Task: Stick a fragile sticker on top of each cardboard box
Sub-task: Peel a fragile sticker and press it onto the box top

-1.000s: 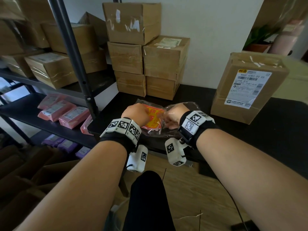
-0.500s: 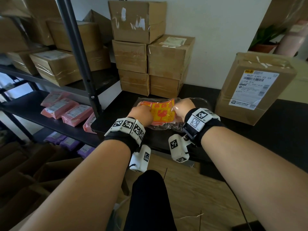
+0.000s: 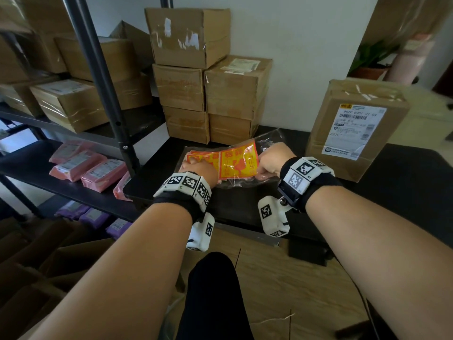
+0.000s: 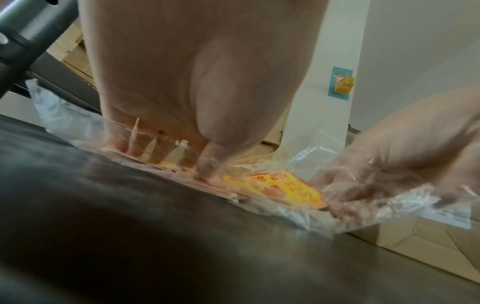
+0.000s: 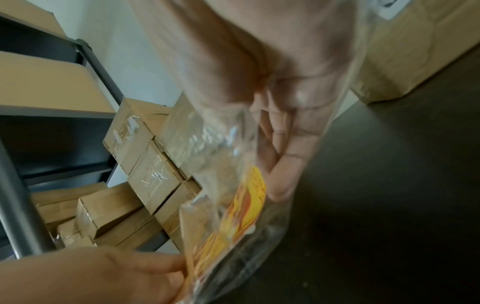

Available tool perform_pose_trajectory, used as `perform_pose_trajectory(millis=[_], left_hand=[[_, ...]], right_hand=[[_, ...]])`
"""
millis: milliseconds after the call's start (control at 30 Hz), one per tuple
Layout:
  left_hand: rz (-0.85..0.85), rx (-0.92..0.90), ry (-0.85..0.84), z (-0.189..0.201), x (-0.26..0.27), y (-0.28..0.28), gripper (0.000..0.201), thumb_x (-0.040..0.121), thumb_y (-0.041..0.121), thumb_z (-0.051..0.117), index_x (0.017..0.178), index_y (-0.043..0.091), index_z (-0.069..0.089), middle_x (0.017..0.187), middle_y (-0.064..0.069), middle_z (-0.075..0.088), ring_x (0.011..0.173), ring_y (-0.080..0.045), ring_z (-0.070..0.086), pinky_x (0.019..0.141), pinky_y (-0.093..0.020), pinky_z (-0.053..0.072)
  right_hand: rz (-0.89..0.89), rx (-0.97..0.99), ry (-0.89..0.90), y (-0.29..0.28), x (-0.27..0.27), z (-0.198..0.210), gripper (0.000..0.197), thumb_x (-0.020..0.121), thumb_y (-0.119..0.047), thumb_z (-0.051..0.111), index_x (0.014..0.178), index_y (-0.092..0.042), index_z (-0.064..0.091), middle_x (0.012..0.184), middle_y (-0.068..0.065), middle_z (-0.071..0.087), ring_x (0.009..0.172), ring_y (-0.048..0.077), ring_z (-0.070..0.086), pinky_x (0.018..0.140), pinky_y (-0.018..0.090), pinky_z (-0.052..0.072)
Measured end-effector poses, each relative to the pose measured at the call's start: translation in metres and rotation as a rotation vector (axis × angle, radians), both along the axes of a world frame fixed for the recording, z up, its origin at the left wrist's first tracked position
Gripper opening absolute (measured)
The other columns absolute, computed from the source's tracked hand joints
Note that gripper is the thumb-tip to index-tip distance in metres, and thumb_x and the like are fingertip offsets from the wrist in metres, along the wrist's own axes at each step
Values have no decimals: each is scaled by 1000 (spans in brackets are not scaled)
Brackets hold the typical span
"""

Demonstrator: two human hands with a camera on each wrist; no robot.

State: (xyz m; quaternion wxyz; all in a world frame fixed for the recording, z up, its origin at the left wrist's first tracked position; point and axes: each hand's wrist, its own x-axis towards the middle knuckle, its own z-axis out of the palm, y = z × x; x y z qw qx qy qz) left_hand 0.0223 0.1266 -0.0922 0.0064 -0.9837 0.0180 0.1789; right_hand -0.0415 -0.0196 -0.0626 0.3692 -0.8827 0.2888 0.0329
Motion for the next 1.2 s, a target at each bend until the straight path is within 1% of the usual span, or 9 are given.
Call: perform_pose_trajectory(millis=[67, 167, 233, 333, 533, 733, 800, 900, 1200], left_hand=[[-21, 33, 4, 3, -3, 3, 68, 99, 23, 46, 155, 16, 9, 161, -12, 5, 146, -33, 12, 116, -51, 23], [7, -44, -51, 13, -9, 2, 64, 100, 20, 45, 154, 8, 12, 159, -15, 13, 144, -33, 18, 117, -48, 24], [-46, -102, -150, 22, -15, 2, 58, 97, 20, 46, 151, 11, 25, 155, -14, 23, 142, -34, 24, 115, -48, 26], [-157, -382, -284, 33, -14, -2, 39, 91, 14, 40, 128, 8, 53, 132, -17, 51, 122, -35, 46, 101, -47, 42], [-268, -862, -406, 69, -48, -32, 34, 93, 10, 43, 118, 9, 66, 120, -12, 66, 113, -31, 60, 93, -34, 47], [-255, -1141, -260, 75, -74, -67, 23, 93, 24, 54, 101, 7, 68, 92, -10, 70, 91, -30, 67, 76, -37, 50], [-256, -1247, -147, 76, -85, -74, 16, 93, 23, 58, 93, 10, 66, 88, -14, 71, 79, -28, 68, 75, -38, 56], [-217, -1396, -25, 78, -100, -79, 13, 95, 12, 58, 97, 2, 66, 91, -19, 69, 63, -17, 61, 58, -22, 55], [-192, -1565, 73, 72, -123, -96, 16, 91, 12, 65, 105, 5, 68, 97, -9, 73, 84, -18, 69, 73, -24, 57]], right_hand=[[-64, 97, -67, -5, -3, 2, 21, 85, 3, 62, 104, 8, 66, 88, 13, 70, 73, 22, 69, 65, 29, 59], [-193, 57, -162, -11, -14, 13, 16, 90, -1, 55, 100, 4, 67, 73, 13, 66, 61, 22, 65, 57, 28, 56], [-213, 56, -249, -19, -19, 18, 22, 93, -3, 50, 106, 5, 66, 77, 14, 64, 71, 25, 64, 69, 33, 57], [-161, 34, -329, -29, -36, 24, 28, 90, -1, 50, 113, 3, 66, 91, 12, 61, 86, 26, 60, 89, 42, 55], [-207, -76, -542, -45, -76, 40, 27, 90, 2, 48, 92, -11, 71, 89, 6, 68, 94, 26, 65, 90, 43, 54], [-211, 5, -729, -58, -112, 47, 32, 92, -1, 53, 81, -30, 61, 88, -2, 68, 82, 12, 66, 80, 29, 56], [-242, 12, -777, -63, -122, 49, 25, 93, -3, 54, 91, -25, 65, 91, -3, 69, 82, 11, 67, 82, 30, 57], [-260, 7, -804, -70, -138, 52, 25, 94, -4, 53, 109, -19, 66, 95, -2, 70, 77, 7, 66, 76, 26, 58], [-388, -276, -852, -83, -174, 43, 30, 92, -12, 60, 121, -22, 58, 111, -6, 57, 96, 5, 54, 74, 12, 40]])
